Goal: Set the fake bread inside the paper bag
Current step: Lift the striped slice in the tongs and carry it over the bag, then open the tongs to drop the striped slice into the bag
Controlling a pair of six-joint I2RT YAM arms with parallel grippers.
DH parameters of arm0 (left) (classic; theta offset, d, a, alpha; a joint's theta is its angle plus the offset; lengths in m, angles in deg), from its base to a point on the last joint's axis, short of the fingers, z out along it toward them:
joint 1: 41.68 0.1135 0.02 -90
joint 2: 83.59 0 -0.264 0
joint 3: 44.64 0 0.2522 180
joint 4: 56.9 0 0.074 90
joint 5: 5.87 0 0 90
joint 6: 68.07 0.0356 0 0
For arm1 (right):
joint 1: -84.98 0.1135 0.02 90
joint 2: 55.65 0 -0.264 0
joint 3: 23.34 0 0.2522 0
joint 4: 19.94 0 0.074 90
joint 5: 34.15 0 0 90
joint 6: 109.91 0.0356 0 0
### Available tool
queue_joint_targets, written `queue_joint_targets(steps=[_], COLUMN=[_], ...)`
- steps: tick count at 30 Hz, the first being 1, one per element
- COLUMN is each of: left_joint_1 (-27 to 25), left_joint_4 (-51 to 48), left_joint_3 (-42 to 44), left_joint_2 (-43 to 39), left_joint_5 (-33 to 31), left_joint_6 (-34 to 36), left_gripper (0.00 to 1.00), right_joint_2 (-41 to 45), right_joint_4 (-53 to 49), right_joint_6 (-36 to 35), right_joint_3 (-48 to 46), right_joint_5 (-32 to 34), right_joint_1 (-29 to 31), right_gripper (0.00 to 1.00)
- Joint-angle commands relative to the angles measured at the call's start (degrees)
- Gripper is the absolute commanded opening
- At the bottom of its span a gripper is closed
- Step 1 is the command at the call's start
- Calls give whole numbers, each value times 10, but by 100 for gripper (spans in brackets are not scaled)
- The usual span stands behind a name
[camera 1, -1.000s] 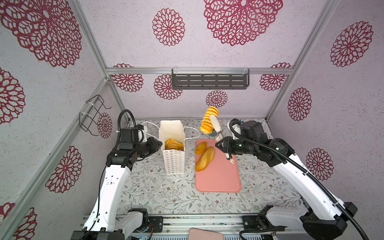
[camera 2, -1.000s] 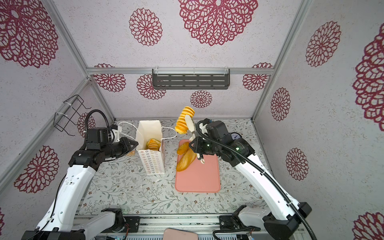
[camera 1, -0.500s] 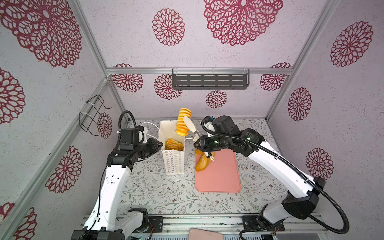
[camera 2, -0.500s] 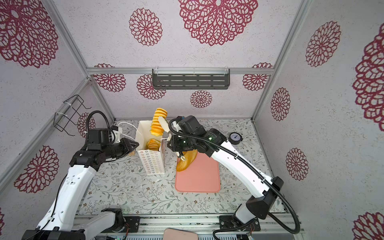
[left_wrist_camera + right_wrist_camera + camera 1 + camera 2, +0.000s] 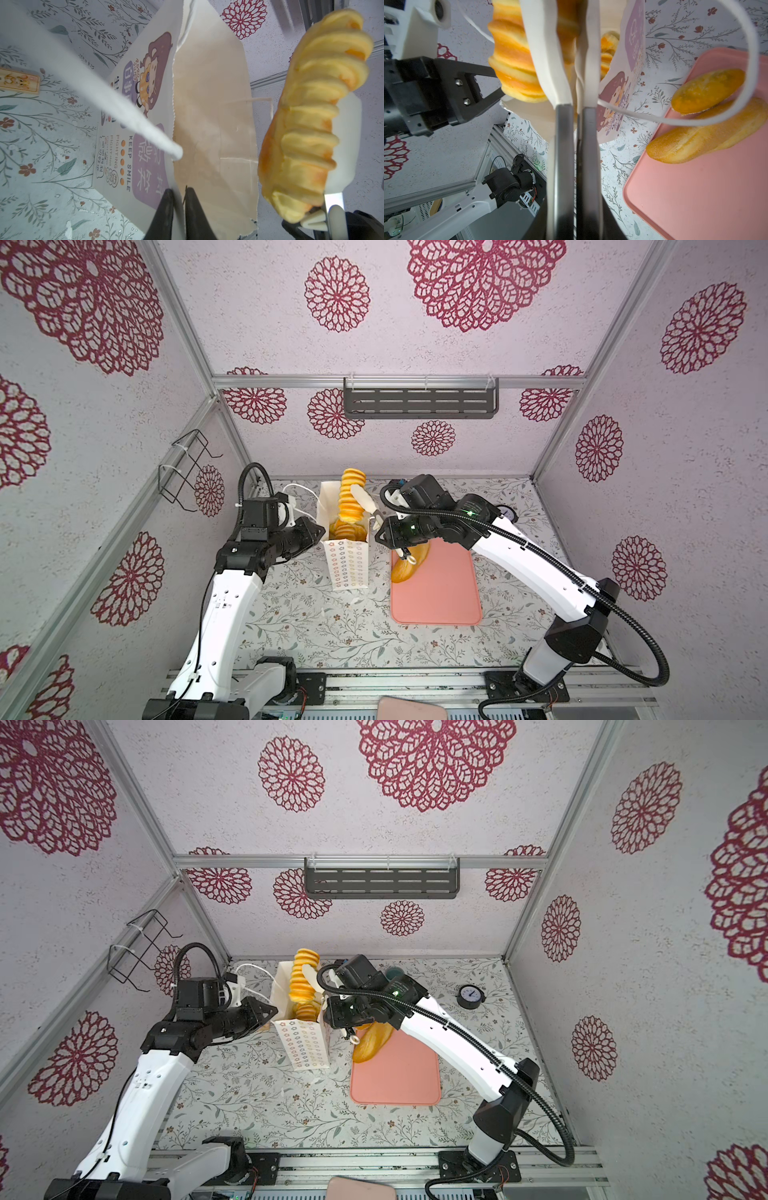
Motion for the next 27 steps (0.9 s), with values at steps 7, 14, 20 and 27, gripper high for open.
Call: queue_joint_targets(steps=[7,14,20,27], left_joint_1=[-5,-6,-6,-6], left_joint_4=[7,5,5,4], left_joint_3=[0,1,1,2], left_joint_2=[-4,-13,-14,-9], left_joint_5=[3,1,1,1], left_joint_6=[1,0,1,1], left_gripper=[13,13,13,13], right_joint_2=[5,10,15,39], right_joint_4=[4,9,13,24], right_joint_6=[-25,-22,-20,-19], right_joint_3=[27,27,24,13], right_joint_5=[21,20,23,37], right_joint_1=[4,5,5,5], right_gripper=[37,40,43,41])
